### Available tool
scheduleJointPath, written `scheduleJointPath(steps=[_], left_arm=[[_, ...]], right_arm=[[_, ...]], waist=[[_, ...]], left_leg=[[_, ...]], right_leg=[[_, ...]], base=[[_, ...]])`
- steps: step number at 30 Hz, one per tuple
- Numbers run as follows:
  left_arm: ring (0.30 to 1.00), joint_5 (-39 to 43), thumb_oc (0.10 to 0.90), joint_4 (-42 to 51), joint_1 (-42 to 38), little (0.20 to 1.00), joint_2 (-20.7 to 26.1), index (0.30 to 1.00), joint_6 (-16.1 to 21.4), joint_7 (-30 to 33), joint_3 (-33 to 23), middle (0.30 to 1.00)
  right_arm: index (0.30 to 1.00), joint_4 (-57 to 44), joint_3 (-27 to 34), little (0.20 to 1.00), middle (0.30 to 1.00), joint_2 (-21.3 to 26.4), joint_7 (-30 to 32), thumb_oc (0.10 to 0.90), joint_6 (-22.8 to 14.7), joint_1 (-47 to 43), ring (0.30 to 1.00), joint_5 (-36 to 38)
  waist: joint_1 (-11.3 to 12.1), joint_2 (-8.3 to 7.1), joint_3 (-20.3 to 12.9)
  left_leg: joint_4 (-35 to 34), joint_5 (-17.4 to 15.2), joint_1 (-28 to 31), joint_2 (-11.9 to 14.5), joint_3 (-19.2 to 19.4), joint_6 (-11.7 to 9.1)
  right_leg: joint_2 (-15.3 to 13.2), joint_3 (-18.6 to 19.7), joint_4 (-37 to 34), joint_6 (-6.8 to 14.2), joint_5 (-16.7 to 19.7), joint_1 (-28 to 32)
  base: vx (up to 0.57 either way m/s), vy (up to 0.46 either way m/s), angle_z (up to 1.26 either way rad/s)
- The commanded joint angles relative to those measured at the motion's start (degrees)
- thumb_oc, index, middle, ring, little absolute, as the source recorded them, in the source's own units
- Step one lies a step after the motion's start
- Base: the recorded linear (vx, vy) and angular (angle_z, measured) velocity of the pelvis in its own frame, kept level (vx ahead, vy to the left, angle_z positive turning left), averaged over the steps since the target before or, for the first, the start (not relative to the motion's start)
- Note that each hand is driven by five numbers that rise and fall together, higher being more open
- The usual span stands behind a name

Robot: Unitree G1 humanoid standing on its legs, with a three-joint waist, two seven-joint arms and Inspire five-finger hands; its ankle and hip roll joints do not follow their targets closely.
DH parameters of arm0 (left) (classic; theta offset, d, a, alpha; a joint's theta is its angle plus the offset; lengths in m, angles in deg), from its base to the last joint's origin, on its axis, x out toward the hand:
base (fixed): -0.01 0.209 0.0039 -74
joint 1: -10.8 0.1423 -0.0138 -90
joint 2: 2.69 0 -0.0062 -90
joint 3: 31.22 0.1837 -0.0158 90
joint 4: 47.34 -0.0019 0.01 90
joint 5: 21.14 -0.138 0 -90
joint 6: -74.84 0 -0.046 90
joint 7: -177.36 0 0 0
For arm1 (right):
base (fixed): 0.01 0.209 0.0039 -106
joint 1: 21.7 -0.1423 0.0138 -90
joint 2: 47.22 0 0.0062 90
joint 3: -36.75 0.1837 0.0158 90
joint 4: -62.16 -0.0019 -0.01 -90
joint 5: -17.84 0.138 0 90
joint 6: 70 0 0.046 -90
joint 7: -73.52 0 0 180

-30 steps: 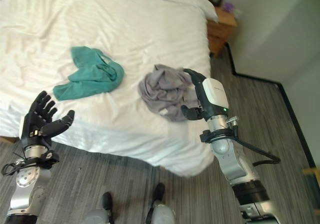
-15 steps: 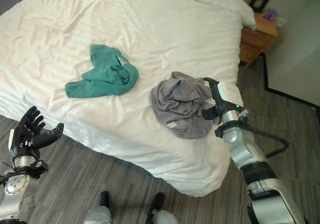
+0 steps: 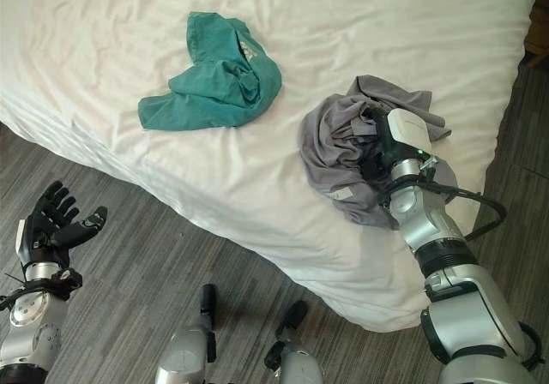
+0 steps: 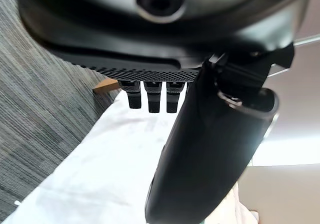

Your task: Pick up bed clothes into laundry basket.

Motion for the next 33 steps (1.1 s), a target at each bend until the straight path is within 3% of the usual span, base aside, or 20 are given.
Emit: scheduleJointPath(steps=[1,4,6,7,8,11,12,15,16,17,18,20,22,26,27,28,29,30,31,33], left_arm=[[0.900,-3.51,0.800,5.78,-6.80,0.900,8.17,0.900,8.11,1.11,-1.96,0.900],[0.900,-7.13,0.800,10.65,-12.95,0.900,13.15,0.900,9.21,3.34,-2.16,0.900],[0.900,-12.71,0.800,14.04,-16.63,0.900,17.18,0.900,8.67,6.99,-3.88,0.900],[0.900,-12.74,0.800,14.05,-16.70,0.900,17.22,0.900,8.64,7.02,-3.80,0.900],[0.900,-16.15,0.800,13.80,-18.40,0.900,19.26,0.900,6.51,9.28,-4.91,0.900],[0.900,-20.20,0.800,13.75,-17.29,0.900,18.45,0.900,4.08,11.26,-5.79,0.900],[0.900,-24.52,0.800,12.57,-14.16,0.900,17.89,0.900,1.28,11.64,-6.99,0.900],[0.900,-33.30,0.800,7.75,-9.48,0.900,18.76,0.900,-3.74,13.33,-10.02,0.900],[0.900,-38.20,0.800,4.54,-8.02,0.900,19.86,0.900,-6.62,14.38,-11.19,0.900],[0.900,-38.30,0.800,4.64,-8.31,0.900,20.06,0.900,-6.71,14.34,-10.51,0.900],[0.900,-47.88,0.800,-0.61,-6.10,0.900,22.13,0.900,-12.14,15.38,-11.66,0.900],[0.900,-56.41,0.800,-4.17,-4.34,0.900,23.30,0.900,-18.30,14.11,-12.61,0.900],[0.900,-60.41,0.800,-7.58,-2.52,0.900,22.29,0.900,-20.60,13.38,-13.33,0.900],[0.900,-57.81,0.800,-17.60,-3.01,0.900,20.25,0.900,-22.16,9.34,-8.46,0.900],[0.867,-56.71,0.778,-20.18,-3.54,0.867,19.32,0.867,-22.45,7.36,-6.77,0.867],[0.589,-54.75,0.593,-26.74,-5.70,0.589,17.96,0.589,-22.53,4.27,-2.70,0.589],[0.422,-54.57,0.482,-32.85,-8.65,0.422,17.10,0.422,-21.79,2.76,1.50,0.422],[0.300,-54.82,0.400,-47.68,-13.49,0.300,13.40,0.300,-21.38,-1.16,9.40,0.300],[0.300,-54.75,0.400,-48.03,-13.85,0.300,13.35,0.300,-21.22,-1.05,9.66,0.300],[0.300,-55.25,0.400,-61.25,-14.77,0.300,4.69,0.300,-20.24,-6.50,15.69,0.300]], right_arm=[[0.300,-5.84,-3.90,0.300,0.300,3.10,0.56,0.400,-1.75,-5.82,0.300,3.99],[0.300,-14.63,-0.64,0.300,0.300,7.81,1.86,0.400,-2.33,-7.50,0.300,6.88],[0.300,-23.02,5.07,0.300,0.300,11.18,4.72,0.400,-2.98,-8.27,0.300,9.69],[0.300,-23.12,5.26,0.300,0.300,11.20,4.69,0.400,-2.94,-8.10,0.300,9.67],[0.300,-28.91,10.41,0.300,0.300,13.68,7.07,0.400,-2.55,-7.57,0.300,10.44],[0.300,-34.63,18.02,0.300,0.300,15.04,8.80,0.400,-2.26,-2.80,0.300,10.37],[0.300,-38.02,23.49,0.300,0.300,16.18,9.60,0.400,-3.49,1.93,0.300,12.95],[0.300,-40.95,33.10,0.300,0.300,17.88,9.87,0.400,-5.08,11.62,0.300,15.74],[0.300,-38.57,39.74,0.300,0.300,18.14,10.14,0.400,-4.92,19.91,0.300,15.75],[0.300,-39.12,41.32,0.300,0.300,17.89,9.96,0.400,-5.02,21.73,0.300,15.85],[0.300,-35.58,48.99,0.300,0.300,15.15,10.57,0.400,-3.51,32.87,0.300,15.68],[0.300,-31.28,56.72,0.300,0.300,13.52,9.98,0.400,1.34,44.25,0.300,11.41],[0.300,-26.42,60.86,0.300,0.300,11.06,10.34,0.400,5.12,50.84,0.300,7.41],[0.300,-20.96,61.35,0.300,0.300,5.78,10.81,0.400,6.24,54.91,0.300,10.70],[0.300,-20.72,60.68,0.300,0.300,4.81,10.39,0.400,6.39,54.71,0.300,11.86],[0.300,-19.64,58.73,0.300,0.300,4.23,9.82,0.400,6.58,53.71,0.300,13.91],[0.300,-19.21,57.77,0.300,0.300,4.31,9.39,0.400,6.17,52.94,0.300,15.08],[0.300,-18.92,55.93,0.300,0.300,4.71,8.77,0.400,4.91,51.50,0.300,16.81],[0.300,-18.86,56.07,0.300,0.300,4.75,8.77,0.400,4.88,51.54,0.300,16.83],[0.300,-18.03,54.18,0.300,0.300,6.47,8.39,0.400,3.75,48.87,0.300,17.40]], waist=[[-0.97,-0.88,-3.21],[-2.41,-2.03,-3.78],[-4.91,-4.18,-3.94],[-4.85,-4.23,-3.96],[-6.97,-5.53,-4.60],[-8.34,-6.80,-5.60],[-9.86,-6.90,-6.93],[-10.18,-6.11,-8.84],[-12.16,-5.41,-9.48],[-11.50,-5.56,-9.76],[-14.07,-4.63,-11.54],[-15.64,-4.31,-12.21],[-16.56,-4.12,-12.61],[-18.66,-3.30,-12.03],[-19.40,-2.96,-11.81],[-20.49,-2.61,-11.59],[-20.99,-2.40,-11.37],[-22.47,-1.90,-11.04],[-22.33,-1.86,-10.99],[-24.38,-1.04,-10.63]], left_leg=[[-0.23,-0.73,3.29,4.26,4.49,-4.76],[1.29,-1.52,5.73,3.51,3.96,-4.37],[10.38,-2.59,5.33,3.42,3.19,-4.55],[10.44,-2.58,5.24,3.41,3.17,-4.53],[15.10,-2.61,5.75,3.22,1.11,-4.82],[14.06,-4.12,5.89,2.89,0.80,-3.99],[9.63,-6.79,6.96,2.83,-1.66,-3.35],[2.96,-5.79,7.47,1.72,-10.72,-2.86],[2.10,-5.10,7.41,2.03,-10.42,-2.80],[1.66,-5.76,8.09,2.14,-10.25,-2.87],[0.00,-5.44,10.44,1.88,-7.62,-2.39],[-0.23,-6.58,12.28,0.99,-5.72,-1.74],[-0.23,-8.26,13.54,0.24,-4.49,-1.07],[-0.23,-9.70,14.95,-1.19,-2.87,0.48],[-0.23,-9.98,15.18,-1.50,-2.56,0.72],[-0.23,-10.39,15.56,-1.99,-1.86,1.00],[-0.23,-10.55,15.73,-2.23,-1.48,1.23],[-0.23,-10.80,16.11,-2.62,-0.77,1.53],[-0.23,-10.81,16.12,-2.61,-0.75,1.53],[-0.23,-11.68,16.87,-3.51,0.53,2.19]], right_leg=[[-2.41,3.00,0.29,5.25,-9.89,4.99],[-1.76,5.46,0.29,4.57,-10.18,6.15],[-1.53,7.83,0.29,3.71,-10.14,7.52],[-1.55,7.84,0.29,3.71,-10.10,7.46],[-1.59,10.21,0.29,3.73,-10.05,8.41],[-2.25,12.28,0.29,4.44,-9.42,8.54],[-2.22,15.07,0.29,5.28,-9.68,9.21],[-0.89,21.23,0.29,6.10,-9.35,9.75],[-0.80,22.84,0.29,6.36,-9.62,10.51],[-0.73,22.92,0.29,6.43,-10.38,10.90],[-1.21,24.39,0.37,6.75,-9.13,11.05],[-2.18,25.23,0.69,7.17,-8.88,11.50],[-2.84,26.11,0.63,7.71,-9.29,11.74],[-3.51,28.22,0.95,8.31,-8.50,10.95],[-3.65,28.68,0.96,8.39,-8.35,10.66],[-3.91,29.36,1.05,8.66,-7.98,10.16],[-4.02,29.87,1.12,8.82,-7.85,9.80],[-4.09,30.85,1.43,8.99,-7.69,9.15],[-4.08,30.88,1.45,8.99,-7.70,9.13],[-4.10,32.48,1.84,9.42,-7.31,8.20]], base=[[0.05,0.005,0.01],[0.04,0.000,-0.20],[0.03,-0.008,-0.50],[0.08,0.043,-0.53],[0.10,0.060,-0.68],[0.12,0.141,-0.86],[0.22,0.212,-1.17],[0.22,0.237,-1.29],[0.19,0.161,-2.15],[0.18,0.282,-1.83],[0.14,0.243,-1.57],[0.11,0.277,-0.89],[0.08,0.146,-0.43],[0.04,0.128,-0.39],[0.01,0.160,-0.22],[0.00,0.117,-0.27],[-0.01,0.145,-0.44],[0.00,0.096,-0.44],[0.00,0.147,-0.32],[0.02,0.141,-0.13]])
